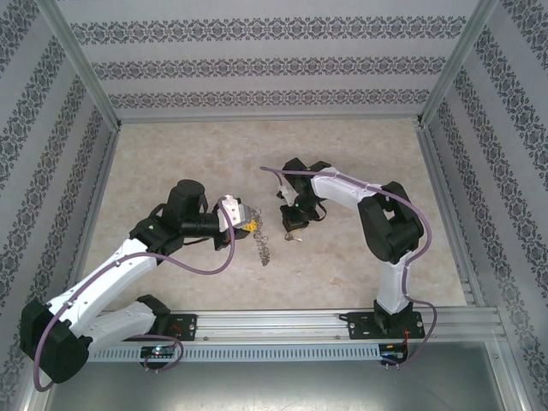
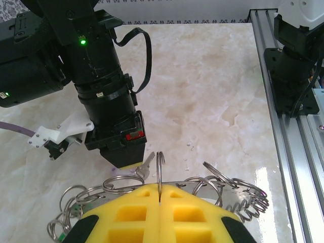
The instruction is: Put the keys on the keyring
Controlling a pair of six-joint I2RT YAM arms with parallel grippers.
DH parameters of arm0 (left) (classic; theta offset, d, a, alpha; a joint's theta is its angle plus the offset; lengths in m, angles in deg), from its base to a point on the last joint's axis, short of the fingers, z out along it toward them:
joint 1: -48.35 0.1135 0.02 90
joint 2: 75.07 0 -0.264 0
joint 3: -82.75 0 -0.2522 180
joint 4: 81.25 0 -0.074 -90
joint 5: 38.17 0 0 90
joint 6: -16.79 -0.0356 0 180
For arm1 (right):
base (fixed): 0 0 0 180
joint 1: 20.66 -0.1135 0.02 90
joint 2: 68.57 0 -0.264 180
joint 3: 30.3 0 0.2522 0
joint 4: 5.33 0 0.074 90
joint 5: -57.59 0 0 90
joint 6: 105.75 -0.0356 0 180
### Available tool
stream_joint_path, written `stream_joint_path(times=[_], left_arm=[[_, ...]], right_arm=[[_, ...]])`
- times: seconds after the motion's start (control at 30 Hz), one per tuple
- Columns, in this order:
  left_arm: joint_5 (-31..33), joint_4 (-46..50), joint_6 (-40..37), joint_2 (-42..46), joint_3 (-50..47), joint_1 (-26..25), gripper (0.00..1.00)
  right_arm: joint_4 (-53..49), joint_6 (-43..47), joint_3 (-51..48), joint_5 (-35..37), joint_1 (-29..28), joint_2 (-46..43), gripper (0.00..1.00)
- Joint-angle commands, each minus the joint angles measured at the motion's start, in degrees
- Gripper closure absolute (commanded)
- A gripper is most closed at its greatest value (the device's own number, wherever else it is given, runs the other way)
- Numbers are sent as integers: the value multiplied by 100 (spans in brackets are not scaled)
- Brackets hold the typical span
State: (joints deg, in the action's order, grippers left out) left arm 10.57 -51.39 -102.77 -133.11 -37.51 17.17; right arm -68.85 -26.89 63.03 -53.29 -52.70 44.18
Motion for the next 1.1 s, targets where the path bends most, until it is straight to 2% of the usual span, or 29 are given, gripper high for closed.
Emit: stream_joint_path(times=[0.0,0.43,0.63,1.07], left_arm=[[-14,-151,38,54,-5,-42,100],[12,-106,29,48,-36,-44,100],[13,-90,21,56,-26,-40,100],[47,-62,12,62,-10,-37,100]], right_arm=[[60,-64,146,91,-55,203,90],[220,-214,194,146,-88,281,83],[124,-135,226,247,-84,309,88],[57,-134,173,338,-102,294,84]])
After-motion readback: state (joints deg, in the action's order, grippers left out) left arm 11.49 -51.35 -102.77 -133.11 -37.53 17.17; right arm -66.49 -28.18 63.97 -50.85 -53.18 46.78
